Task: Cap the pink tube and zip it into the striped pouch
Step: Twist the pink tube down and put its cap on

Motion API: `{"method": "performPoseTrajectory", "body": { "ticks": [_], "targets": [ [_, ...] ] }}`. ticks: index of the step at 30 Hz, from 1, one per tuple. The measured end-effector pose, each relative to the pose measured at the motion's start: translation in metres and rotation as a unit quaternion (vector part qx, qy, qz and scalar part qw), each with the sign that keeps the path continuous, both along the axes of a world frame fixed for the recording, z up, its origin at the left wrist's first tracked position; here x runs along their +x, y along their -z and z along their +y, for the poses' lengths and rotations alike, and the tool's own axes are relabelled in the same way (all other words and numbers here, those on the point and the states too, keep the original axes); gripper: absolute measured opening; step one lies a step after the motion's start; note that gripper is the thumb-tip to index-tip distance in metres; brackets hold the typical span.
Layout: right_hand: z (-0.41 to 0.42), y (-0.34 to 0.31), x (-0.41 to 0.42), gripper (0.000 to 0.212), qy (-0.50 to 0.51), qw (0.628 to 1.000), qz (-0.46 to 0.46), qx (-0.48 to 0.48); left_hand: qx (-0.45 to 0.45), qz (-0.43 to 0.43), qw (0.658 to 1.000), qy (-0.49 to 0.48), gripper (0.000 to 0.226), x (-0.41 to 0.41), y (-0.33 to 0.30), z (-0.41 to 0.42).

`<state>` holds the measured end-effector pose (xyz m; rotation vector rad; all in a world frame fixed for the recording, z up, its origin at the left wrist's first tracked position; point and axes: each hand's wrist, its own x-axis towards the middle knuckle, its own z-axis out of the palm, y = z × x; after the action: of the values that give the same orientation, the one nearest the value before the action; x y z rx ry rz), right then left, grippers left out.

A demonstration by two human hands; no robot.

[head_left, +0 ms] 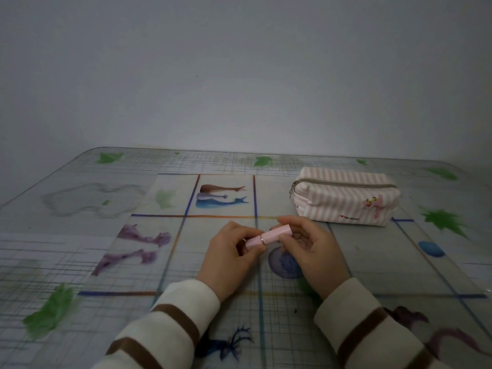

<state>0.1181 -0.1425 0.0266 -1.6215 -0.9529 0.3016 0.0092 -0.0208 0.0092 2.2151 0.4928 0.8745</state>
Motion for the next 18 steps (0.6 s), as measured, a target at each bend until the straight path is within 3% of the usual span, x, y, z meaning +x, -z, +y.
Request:
{"method": "performPoseTrajectory", "body": {
  "ticks": [8, 15, 18],
  "targets": [
    [-0.004, 0.002, 0.012, 0.023, -0.005, 0.986, -0.134, -0.096, 0.008, 0.019, 1.0, -0.007, 0.021, -0.003, 0.001, 0.004],
    [-0.004, 0.003, 0.017, 0.026, 0.013, 0.999, -0.011, -0.037, 0.033, 0.056, 0.998, -0.009, 0.016, 0.001, 0.003, 0.001],
    [-0.004, 0.003, 0.018, 0.025, 0.014, 0.999, -0.005, -0.028, 0.051, 0.08, 0.995, 0.009, 0.018, 0.003, 0.005, -0.002]
  ]
}}
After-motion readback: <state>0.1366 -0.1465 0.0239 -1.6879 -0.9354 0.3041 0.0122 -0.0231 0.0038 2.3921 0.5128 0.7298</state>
